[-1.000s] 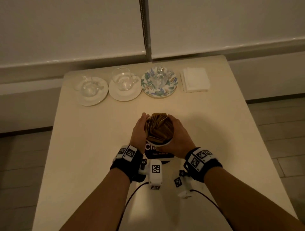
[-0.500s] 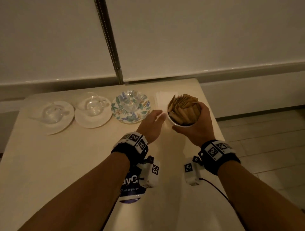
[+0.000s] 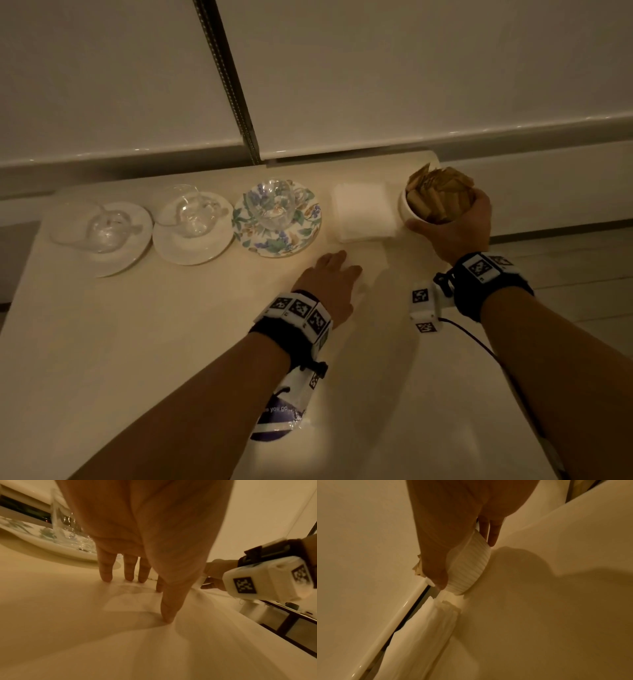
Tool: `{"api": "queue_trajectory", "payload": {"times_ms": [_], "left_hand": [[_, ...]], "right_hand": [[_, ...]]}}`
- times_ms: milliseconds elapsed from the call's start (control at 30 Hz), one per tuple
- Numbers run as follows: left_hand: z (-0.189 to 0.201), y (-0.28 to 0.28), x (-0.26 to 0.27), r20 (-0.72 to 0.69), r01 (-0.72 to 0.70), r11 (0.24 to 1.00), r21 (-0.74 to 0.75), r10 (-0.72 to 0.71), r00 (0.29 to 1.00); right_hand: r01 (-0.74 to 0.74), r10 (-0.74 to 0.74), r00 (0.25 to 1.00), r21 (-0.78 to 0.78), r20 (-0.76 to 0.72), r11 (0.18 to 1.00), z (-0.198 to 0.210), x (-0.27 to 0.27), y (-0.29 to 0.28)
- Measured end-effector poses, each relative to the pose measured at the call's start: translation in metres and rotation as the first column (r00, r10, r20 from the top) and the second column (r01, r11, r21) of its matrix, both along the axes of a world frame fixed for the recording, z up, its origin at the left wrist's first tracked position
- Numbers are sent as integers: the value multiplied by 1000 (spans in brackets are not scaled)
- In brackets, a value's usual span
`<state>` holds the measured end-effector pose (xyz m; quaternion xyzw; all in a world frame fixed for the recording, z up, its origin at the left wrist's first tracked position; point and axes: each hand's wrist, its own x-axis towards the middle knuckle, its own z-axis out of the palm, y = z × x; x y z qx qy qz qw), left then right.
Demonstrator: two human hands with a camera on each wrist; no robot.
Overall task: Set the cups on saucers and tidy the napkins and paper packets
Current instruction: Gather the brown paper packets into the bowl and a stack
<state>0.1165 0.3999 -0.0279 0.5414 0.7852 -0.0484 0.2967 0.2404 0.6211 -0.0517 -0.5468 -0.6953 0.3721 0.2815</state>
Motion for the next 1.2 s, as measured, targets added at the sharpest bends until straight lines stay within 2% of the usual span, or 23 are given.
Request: {"api": "queue_trajectory", "payload": {"times_ms": [200,367,433,500,567,667,733,767,833,900,933,1067,1200], "left_hand": [[7,6,0,8,-9,1000,-10,9,1000],[8,5,2,13,-19,1000,-10,19,1000],[9,5,1,24,-84,994,72,83,996],[11,6,-2,27,-218,936,275,219,975],[14,12,-7,89,-324,844,427,318,944],[15,24,-9,227,-436,789,433,373,900],[13,30,-9,275,-475,779,409,391,878],[13,32,-9,304,-498,772,395,401,864],[12,35,-10,363,-552,752,361,432,826],[13,37,-11,385,-570,755,325,445,809],[13,39,-12,381,-559,770,306,440,814],[17,46,-16,362,-574,778,257,473,803],[22,48,-16,355,-574,779,252,478,804]], "right_hand": [[-8,9,1000,-31,22,999,-6,-8,3],[-27,28,999,-91,15,996,6,-9,-3],[39,-35,998,-82,49,996,16,-9,-14],[126,-125,988,5,93,992,24,-10,-33],[149,-153,988,130,20,980,28,-8,-54],[139,-110,989,347,-102,927,34,-5,-76],[26,32,990,408,-134,913,37,-8,-86],[-64,110,988,358,-110,932,36,-10,-90],[-205,204,979,105,12,973,30,-14,-94],[-216,237,960,-148,146,965,23,-17,-93],[-223,261,950,-208,174,952,21,-19,-91],[-249,278,953,-208,121,946,19,-31,-80],[-262,295,943,-205,151,943,20,-43,-75]]}}
